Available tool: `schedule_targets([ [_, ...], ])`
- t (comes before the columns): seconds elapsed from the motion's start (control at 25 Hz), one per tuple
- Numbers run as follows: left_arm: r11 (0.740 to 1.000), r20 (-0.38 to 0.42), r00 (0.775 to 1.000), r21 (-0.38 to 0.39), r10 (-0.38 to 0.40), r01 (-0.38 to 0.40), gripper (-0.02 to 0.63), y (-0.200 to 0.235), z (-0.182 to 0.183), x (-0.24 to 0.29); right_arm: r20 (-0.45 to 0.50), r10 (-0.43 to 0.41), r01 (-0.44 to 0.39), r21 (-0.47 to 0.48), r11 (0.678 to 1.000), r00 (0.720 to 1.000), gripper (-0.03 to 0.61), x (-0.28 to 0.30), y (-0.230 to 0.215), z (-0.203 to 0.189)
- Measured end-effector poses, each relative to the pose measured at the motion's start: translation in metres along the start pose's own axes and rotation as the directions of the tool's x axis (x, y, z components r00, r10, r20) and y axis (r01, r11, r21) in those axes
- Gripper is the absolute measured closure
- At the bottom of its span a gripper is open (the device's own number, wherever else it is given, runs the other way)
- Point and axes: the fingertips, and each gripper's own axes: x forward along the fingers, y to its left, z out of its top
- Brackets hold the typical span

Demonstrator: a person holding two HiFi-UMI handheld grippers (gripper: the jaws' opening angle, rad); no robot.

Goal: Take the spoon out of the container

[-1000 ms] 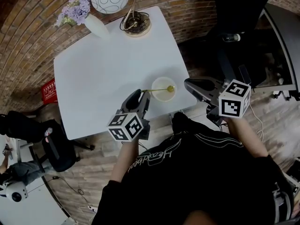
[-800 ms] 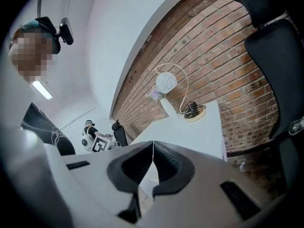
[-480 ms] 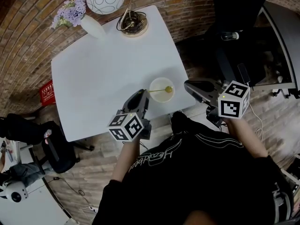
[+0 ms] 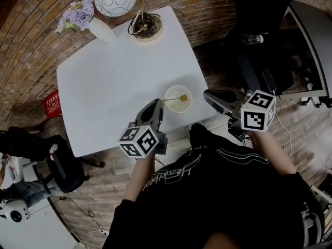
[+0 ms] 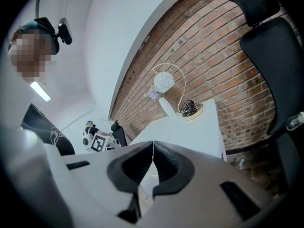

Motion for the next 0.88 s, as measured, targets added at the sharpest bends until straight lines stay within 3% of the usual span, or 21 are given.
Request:
schedule_targets([
  [0.44,1.000,0.062,0.998,0.028,-0.016,0.015,0.606,-0.018,0.020,-0.025,0.027,0.004,-0.003,-0.008,1.000,1.000,0.581,-0.010,0.020,-0.004],
  [0.88,0.998,0.170,0.985,0.064,-0.038,0.028,0.606,-0.045,0.043,-0.093,0.063,0.030,-0.025,-0.080,0.996,0.998,0.581,-0.019,0.071,-0.010],
])
